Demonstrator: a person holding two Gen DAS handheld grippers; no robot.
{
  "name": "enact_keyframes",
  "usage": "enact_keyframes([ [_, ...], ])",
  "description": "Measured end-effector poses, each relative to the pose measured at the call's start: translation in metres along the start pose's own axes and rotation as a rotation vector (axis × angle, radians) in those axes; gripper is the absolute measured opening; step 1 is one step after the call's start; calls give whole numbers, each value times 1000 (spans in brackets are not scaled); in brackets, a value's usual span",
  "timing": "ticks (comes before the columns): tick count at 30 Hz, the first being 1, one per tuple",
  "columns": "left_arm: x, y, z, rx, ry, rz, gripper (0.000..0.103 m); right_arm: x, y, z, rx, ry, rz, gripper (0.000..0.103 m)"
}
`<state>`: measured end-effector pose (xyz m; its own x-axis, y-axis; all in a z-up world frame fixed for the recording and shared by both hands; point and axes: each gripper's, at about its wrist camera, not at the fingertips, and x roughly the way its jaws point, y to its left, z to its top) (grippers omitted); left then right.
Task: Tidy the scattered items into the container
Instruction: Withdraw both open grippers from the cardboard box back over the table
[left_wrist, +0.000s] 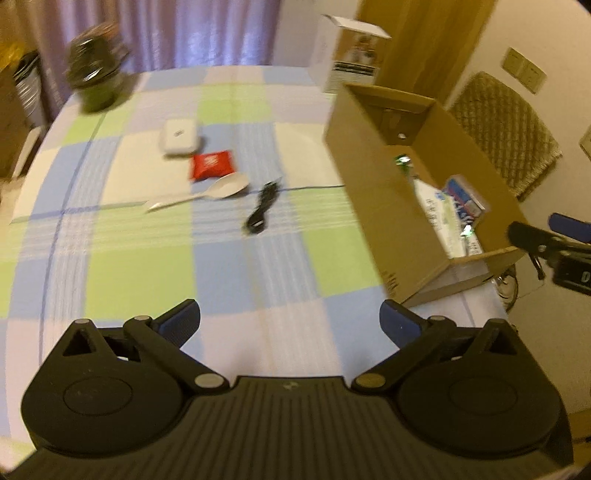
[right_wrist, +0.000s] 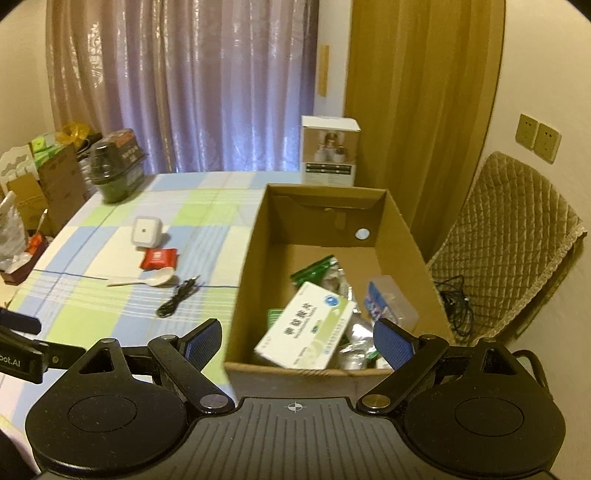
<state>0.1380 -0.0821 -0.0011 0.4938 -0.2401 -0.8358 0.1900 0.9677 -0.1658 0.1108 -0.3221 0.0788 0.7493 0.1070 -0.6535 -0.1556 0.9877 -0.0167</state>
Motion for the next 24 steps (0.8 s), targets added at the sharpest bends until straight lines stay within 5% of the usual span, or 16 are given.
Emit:
enact_keyframes([
  [24,-45,103,-35,-132,-22,83,102,10,112,-3,-55,33,159,94],
])
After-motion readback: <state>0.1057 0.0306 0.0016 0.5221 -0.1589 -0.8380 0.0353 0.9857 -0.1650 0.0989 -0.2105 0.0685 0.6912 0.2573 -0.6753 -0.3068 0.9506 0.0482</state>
